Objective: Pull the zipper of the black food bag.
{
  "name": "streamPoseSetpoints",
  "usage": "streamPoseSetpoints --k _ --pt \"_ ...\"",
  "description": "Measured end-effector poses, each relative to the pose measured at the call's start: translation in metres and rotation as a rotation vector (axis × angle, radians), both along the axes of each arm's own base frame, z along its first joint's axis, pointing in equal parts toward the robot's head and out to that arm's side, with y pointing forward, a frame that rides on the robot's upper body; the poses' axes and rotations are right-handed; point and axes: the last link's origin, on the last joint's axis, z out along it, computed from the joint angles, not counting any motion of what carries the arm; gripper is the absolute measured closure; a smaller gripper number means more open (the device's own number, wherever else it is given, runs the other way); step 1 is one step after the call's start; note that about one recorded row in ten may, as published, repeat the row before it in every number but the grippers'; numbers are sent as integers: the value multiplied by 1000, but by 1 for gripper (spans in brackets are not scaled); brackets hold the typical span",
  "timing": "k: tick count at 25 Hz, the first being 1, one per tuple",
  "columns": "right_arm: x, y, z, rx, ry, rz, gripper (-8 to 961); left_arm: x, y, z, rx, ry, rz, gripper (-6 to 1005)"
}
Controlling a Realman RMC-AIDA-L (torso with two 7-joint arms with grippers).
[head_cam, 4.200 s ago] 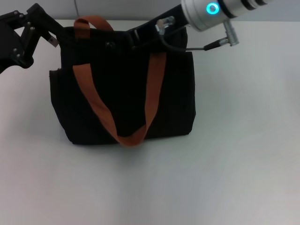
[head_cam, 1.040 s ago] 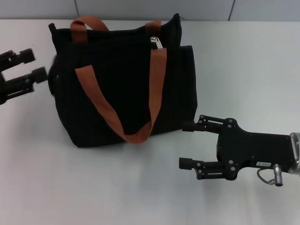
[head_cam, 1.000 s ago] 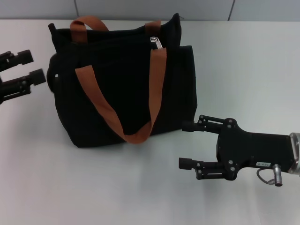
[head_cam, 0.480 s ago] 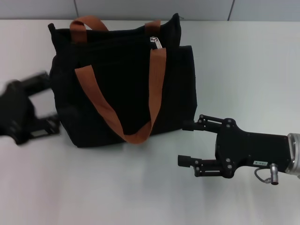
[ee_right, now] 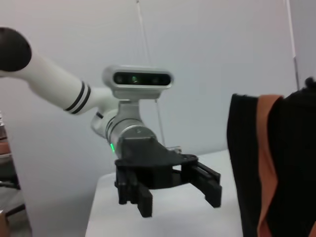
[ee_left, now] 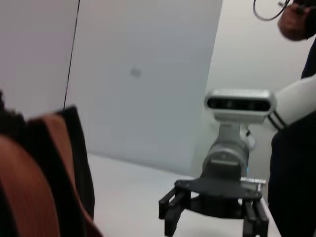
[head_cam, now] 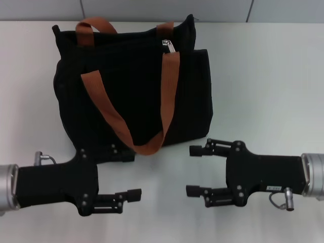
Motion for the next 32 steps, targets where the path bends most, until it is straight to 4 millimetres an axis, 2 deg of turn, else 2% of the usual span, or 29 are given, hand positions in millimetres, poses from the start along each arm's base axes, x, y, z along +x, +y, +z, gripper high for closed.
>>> streamPoseSetpoints --k 9,32 --pt "0 -1 -7 -5 -22 11 143 -5 -3 -9 3 36 -3 217" --pt "0 0 -9 -9 -30 11 143 -4 -3 -10 -6 33 -4 217"
